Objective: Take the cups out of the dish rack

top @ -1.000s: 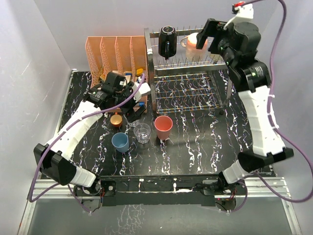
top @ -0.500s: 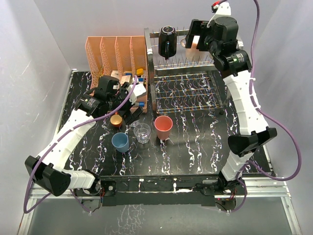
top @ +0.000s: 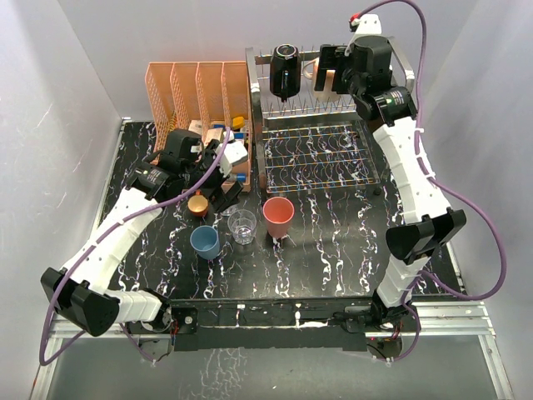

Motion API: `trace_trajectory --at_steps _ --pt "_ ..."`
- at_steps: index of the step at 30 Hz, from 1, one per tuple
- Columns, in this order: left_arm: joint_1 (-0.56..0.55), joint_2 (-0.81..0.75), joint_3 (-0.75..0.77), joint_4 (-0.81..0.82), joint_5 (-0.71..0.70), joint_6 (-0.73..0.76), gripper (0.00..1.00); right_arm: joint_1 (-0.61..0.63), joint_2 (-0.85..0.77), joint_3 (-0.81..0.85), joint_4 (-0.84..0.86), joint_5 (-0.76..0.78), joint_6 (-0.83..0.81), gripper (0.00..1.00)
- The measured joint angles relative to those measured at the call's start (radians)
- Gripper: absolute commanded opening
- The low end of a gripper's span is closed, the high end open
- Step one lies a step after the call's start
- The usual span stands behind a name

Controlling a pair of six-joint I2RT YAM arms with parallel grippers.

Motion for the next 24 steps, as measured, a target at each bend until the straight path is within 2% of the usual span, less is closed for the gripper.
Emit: trace_trajectory --at_steps 15,18,24 --pt "0.000 -0.032 -0.001 0.003 0.009 -0.011 0.97 0.007 0.087 -0.002 0.088 0.018 -0.061 0.98" --pt "0.000 -0.032 -0.001 0.003 0.012 -0.011 0.97 0.009 0.097 -0.002 0.111 0.019 -0.069 0.95" --pt "0.000 -0.033 -0.001 0.003 0.016 -0.011 0.97 0.009 0.102 -0.021 0.156 0.025 -0.090 0.81"
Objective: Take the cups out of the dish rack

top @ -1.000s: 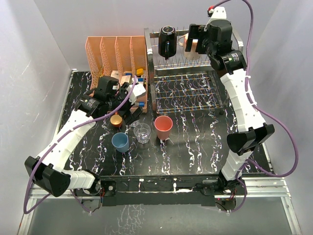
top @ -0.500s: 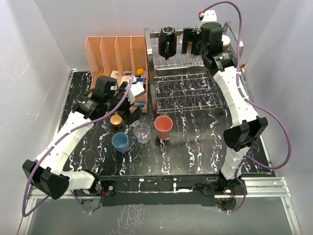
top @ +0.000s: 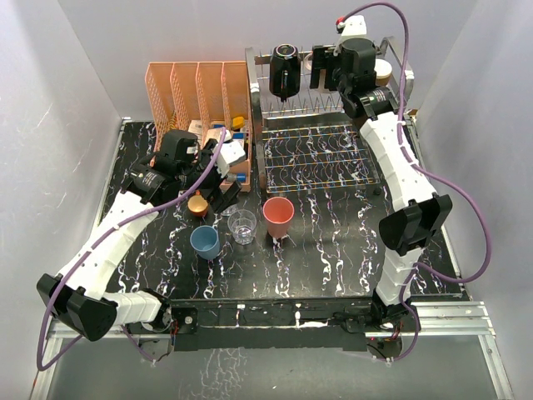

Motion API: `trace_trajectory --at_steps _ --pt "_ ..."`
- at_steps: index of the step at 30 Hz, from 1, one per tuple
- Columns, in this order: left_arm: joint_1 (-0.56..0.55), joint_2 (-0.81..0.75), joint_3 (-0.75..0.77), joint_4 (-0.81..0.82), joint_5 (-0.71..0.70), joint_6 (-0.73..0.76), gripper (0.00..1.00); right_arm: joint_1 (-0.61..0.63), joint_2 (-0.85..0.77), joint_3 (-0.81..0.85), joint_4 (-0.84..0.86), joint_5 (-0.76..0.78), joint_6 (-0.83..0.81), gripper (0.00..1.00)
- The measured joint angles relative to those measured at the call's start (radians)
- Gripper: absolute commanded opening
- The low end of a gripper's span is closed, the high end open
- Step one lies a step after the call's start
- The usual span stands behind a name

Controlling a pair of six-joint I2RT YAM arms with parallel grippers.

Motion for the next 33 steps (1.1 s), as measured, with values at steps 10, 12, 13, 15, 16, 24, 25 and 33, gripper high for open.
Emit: trace_trajectory --at_steps 10,12,13,15,16,24,25,33 --pt "0.000 -0.008 0.000 0.000 0.011 0.000 0.97 -0.003 -0.002 -0.065 0.120 -0.023 -0.020 0.98" --pt "0.000 -0.014 0.000 0.000 0.012 0.000 0.97 -0.001 -0.002 -0.065 0.119 -0.026 -0.020 0.98" --pt "0.000 -0.017 0.000 0.000 0.013 0.000 0.97 0.000 -0.002 -0.065 0.119 -0.028 -0.020 0.98" --pt "0.000 -0.024 0.000 0.000 0.013 0.000 0.97 0.000 0.002 -0.065 0.119 -0.030 -0.020 0.98" --pt "0.000 -0.027 0.000 0.000 0.013 0.000 0.97 0.000 0.004 -0.065 0.120 -0.030 -0.020 0.96" --pt "0.000 -0.041 0.000 -0.001 0.014 0.000 0.97 0.000 0.025 -0.050 0.115 -0.026 -0.022 0.63" --pt "0.000 -0.042 0.000 -0.001 0.013 0.000 0.97 0.000 0.024 -0.050 0.116 -0.026 -0.021 0.60" --pt "0.000 -0.047 0.000 0.000 0.014 0.000 0.97 0.000 0.015 -0.061 0.140 -0.028 -0.021 0.40"
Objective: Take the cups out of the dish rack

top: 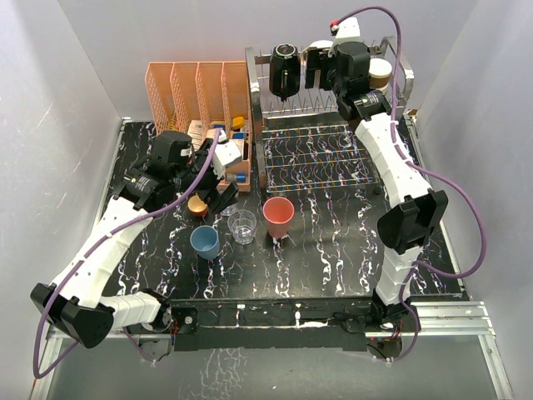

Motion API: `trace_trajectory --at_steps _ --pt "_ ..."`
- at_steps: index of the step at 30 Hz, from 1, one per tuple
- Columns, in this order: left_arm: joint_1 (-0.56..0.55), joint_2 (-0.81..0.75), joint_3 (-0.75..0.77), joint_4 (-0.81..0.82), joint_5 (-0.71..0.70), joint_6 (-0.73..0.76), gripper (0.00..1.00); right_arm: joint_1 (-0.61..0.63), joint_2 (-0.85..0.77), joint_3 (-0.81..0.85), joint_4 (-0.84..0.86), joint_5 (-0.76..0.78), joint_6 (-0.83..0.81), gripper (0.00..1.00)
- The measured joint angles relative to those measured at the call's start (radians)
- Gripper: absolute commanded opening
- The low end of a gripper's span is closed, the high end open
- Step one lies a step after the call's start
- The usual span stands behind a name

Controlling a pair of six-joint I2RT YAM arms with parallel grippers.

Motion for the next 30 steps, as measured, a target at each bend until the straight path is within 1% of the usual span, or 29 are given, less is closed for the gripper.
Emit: trace_trajectory --at_steps 2,8,13,19,20,21,24,28,30 --pt "0.000 0.000 0.000 0.001 0.000 0.000 0.97 0.000 -0.007 -0.005 0.006 0.000 0.000 0.36" --pt "0.000 -0.001 0.000 0.024 0.001 -0.002 0.97 -0.004 -0.065 -0.026 0.039 0.008 0.000 0.32" --pt "0.000 -0.003 -0.003 0.069 0.003 -0.007 0.96 0.000 -0.168 -0.051 0.087 -0.013 0.006 0.28" --pt "0.000 -0.003 -0.003 0.126 0.009 -0.010 0.96 0.005 -0.308 -0.097 0.180 -0.029 0.020 0.28" --pt "0.000 -0.003 -0.003 0.132 0.010 -0.011 0.96 0.005 -0.320 -0.105 0.186 -0.031 0.023 0.31" --pt "0.000 -0.002 -0.003 0.139 0.011 -0.011 0.96 0.005 -0.333 -0.119 0.197 -0.033 0.027 0.35" --pt "0.000 -0.002 -0.003 0.153 0.013 -0.014 0.96 0.005 -0.345 -0.161 0.198 -0.040 0.037 0.43" --pt "0.000 -0.002 -0.004 0.154 0.013 -0.014 0.96 0.005 -0.304 -0.164 0.138 -0.055 0.049 0.56" --pt "0.000 -0.002 -0.007 0.157 0.013 -0.014 0.96 0.005 -0.266 -0.137 0.088 -0.054 0.056 0.60"
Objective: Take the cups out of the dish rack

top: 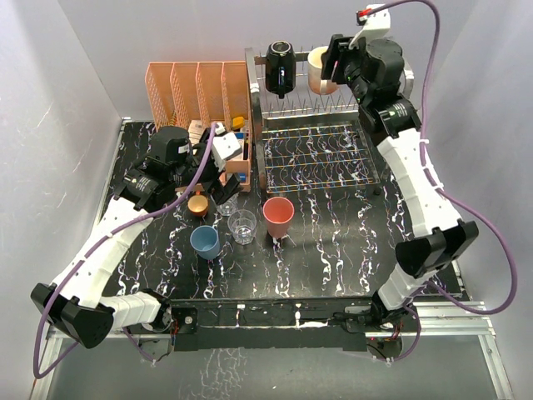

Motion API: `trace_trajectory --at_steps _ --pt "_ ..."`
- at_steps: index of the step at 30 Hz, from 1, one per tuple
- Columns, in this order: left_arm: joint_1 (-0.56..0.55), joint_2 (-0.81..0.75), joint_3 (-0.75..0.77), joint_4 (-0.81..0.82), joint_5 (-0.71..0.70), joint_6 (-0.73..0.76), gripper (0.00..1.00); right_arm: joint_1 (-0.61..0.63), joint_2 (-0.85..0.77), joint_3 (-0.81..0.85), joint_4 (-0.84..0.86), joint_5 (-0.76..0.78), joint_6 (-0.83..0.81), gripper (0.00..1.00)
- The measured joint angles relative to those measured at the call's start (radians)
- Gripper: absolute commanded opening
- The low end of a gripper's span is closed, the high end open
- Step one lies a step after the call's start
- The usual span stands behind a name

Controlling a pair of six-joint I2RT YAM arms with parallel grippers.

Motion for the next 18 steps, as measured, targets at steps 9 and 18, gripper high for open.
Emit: trace_trajectory --at_steps 9,18 --pt "0.000 -0.001 -0.012 0.001 0.000 0.001 0.96 0.000 0.064 0.042 -0.118 -0.006 0.010 0.67" --pt "0.000 -0.003 -0.023 0.001 0.003 0.004 0.96 0.000 0.064 0.042 -0.208 -0.008 0.028 0.64"
